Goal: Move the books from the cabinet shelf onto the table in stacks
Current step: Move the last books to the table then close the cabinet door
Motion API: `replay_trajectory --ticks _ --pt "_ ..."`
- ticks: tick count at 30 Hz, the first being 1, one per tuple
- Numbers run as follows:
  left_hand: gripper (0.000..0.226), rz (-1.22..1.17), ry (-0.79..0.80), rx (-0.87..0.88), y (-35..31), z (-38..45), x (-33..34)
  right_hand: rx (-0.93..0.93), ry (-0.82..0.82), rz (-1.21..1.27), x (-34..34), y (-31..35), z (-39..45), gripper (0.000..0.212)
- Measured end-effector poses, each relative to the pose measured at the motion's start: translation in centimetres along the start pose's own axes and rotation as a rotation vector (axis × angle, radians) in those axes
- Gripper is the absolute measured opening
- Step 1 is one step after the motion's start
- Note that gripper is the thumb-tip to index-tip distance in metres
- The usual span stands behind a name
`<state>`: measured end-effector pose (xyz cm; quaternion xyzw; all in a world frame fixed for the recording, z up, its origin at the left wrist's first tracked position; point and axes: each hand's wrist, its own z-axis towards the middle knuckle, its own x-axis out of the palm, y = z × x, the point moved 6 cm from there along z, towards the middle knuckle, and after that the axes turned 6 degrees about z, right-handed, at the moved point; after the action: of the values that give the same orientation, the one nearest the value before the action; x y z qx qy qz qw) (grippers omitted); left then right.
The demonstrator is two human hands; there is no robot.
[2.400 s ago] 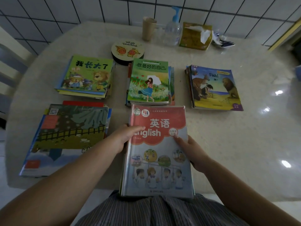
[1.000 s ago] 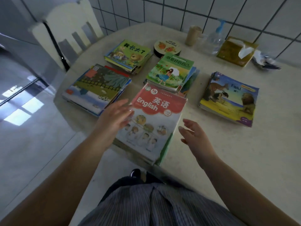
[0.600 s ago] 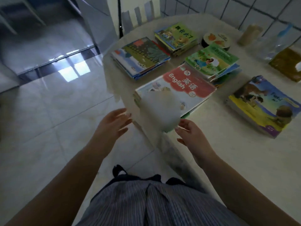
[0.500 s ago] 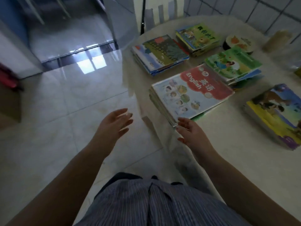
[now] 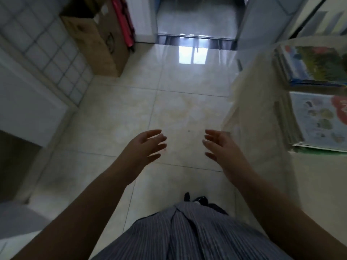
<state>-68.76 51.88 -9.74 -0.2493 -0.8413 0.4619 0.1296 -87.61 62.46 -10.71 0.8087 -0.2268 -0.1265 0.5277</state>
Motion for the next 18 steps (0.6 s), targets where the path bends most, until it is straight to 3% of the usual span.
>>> replay_trajectory --ticks 10,14,18 --pt "0.033 -0.237 -0.389 -0.023 10.6 -17.2 -21.1 0.006 0.406 -0.164 23.3 -4.0 -8.6 0.029" --pt "0.022 -0.361 -0.550 -0.021 13.9 -22.9 -27.2 -0.002 0.552 -0.226 31.3 -4.9 -11.5 0.028" --pt "0.033 -0.491 -0.689 -0.012 16.8 -27.5 -31.7 -0.010 0.690 -0.325 38.8 -5.4 -13.7 0.028"
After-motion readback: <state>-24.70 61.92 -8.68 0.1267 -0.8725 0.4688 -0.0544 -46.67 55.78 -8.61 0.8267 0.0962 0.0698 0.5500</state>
